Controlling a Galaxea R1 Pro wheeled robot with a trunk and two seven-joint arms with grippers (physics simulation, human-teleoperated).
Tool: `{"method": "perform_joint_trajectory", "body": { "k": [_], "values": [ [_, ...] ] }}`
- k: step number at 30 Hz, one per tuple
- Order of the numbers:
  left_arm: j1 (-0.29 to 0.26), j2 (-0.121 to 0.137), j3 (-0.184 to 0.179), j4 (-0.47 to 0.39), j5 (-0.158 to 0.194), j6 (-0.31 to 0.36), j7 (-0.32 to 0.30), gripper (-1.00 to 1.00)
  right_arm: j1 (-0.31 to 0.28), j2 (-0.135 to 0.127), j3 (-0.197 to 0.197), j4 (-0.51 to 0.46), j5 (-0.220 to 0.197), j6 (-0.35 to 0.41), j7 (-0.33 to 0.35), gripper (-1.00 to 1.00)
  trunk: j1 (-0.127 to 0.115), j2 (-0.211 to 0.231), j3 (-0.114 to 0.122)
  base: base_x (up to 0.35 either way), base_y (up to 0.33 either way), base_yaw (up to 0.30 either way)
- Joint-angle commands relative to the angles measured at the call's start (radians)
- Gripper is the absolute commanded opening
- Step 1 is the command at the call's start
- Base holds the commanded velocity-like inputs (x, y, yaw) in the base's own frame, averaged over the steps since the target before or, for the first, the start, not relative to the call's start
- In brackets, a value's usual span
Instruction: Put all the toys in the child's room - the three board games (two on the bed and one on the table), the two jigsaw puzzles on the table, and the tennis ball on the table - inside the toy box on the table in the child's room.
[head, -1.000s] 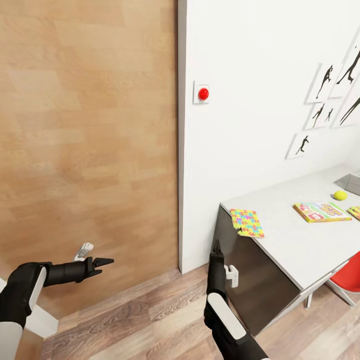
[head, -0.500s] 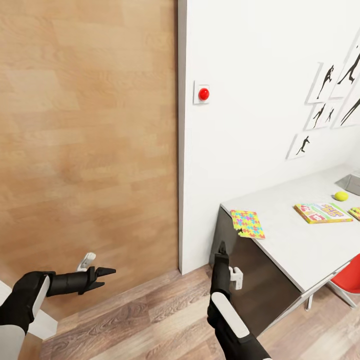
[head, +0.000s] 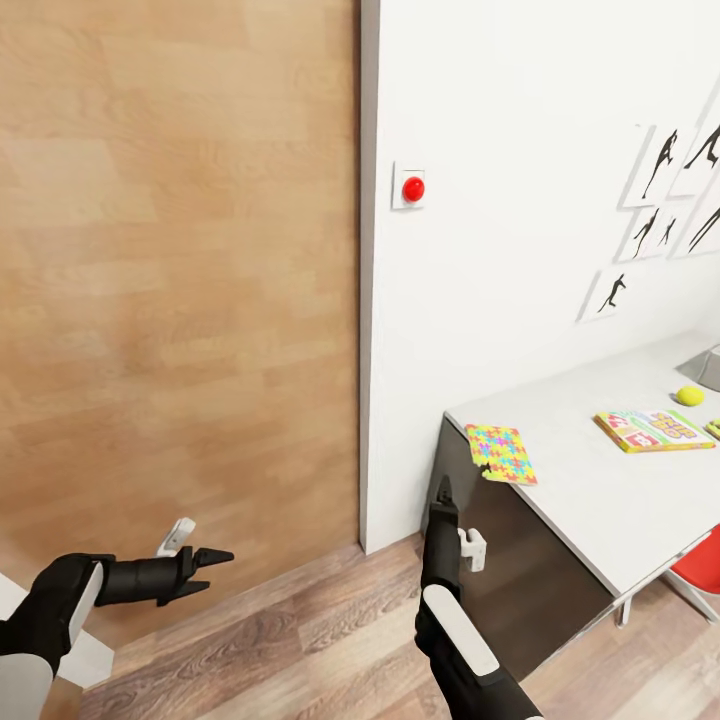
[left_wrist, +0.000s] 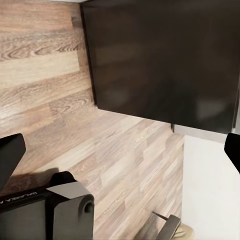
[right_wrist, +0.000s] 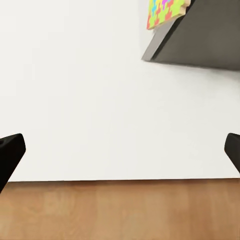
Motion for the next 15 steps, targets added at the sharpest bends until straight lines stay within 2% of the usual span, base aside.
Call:
{"method": "perform_joint_trajectory", "body": {
  "k": [1, 7, 15],
  "values": [
    [-0.001, 0.0, 0.003, 0.0, -0.006, 0.008, -0.006, 1.0, -0.001, 0.0, 0.002, 0.0, -0.011, -0.004, 0.007, 1.0, 0.0, -0.001, -0.001, 0.007, 0.003, 0.0],
    [-0.001, -0.001, 0.003, 0.0, -0.007, 0.008, -0.006, 1.0, -0.001, 0.0, 0.0, 0.0, -0.016, -0.002, 0.009, 1.0, 0.0, -0.001, -0.001, 0.057, 0.001, 0.0],
    [-0.001, -0.002, 0.003, 0.0, -0.007, 0.008, -0.006, 1.0, -0.001, 0.0, 0.0, 0.0, -0.119, -0.001, 0.012, 1.0, 0.0, -0.001, -0.001, 0.13, 0.0, 0.0]
  ]
}}
